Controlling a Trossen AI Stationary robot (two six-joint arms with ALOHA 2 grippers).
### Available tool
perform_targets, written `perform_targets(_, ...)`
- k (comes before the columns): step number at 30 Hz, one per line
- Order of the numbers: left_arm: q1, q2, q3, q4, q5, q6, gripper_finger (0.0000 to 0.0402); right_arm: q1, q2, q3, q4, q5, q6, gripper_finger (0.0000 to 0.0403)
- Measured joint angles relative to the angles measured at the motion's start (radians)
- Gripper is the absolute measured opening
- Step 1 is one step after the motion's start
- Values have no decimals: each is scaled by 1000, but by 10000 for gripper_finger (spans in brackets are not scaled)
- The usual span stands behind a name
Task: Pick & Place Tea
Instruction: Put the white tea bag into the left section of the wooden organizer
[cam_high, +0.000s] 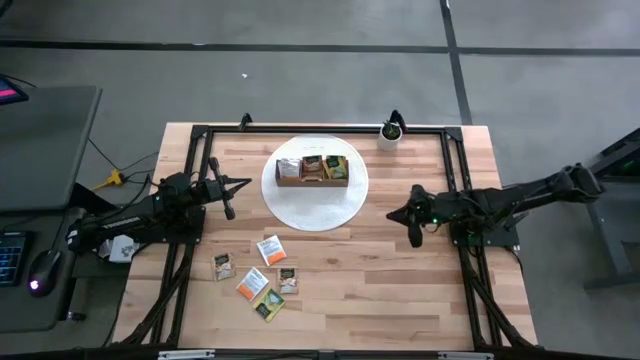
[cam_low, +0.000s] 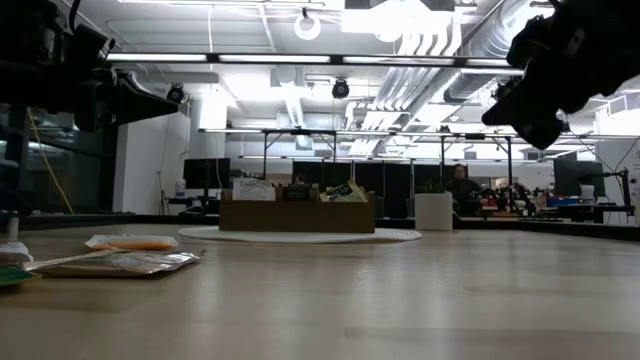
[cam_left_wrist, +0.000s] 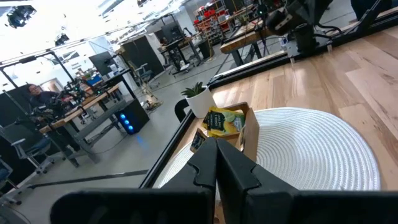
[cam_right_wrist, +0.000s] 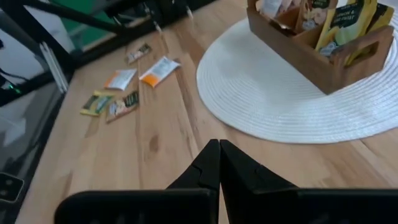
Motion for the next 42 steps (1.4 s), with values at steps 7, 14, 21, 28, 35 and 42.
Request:
perform_targets(7,0,0,0,0,0,0,1,-8,-59,-112,134,-8,1,0)
perform_targets(14,0,0,0,0,0,0,1,-11,-109,-197,219,29,-2,0)
perform_targets(21,0,0,0,0,0,0,1,-27,-161,-258,260,54,-3,0)
perform_targets(28,0,0,0,0,0,0,1,-59,-184,-270,275,40,-32,0)
perform_targets(35,0,0,0,0,0,0,1,-101,-185,-270,281,24,-134,0)
perform_targets(42,0,0,0,0,0,0,1,-104,-184,-270,281,2,-135,7)
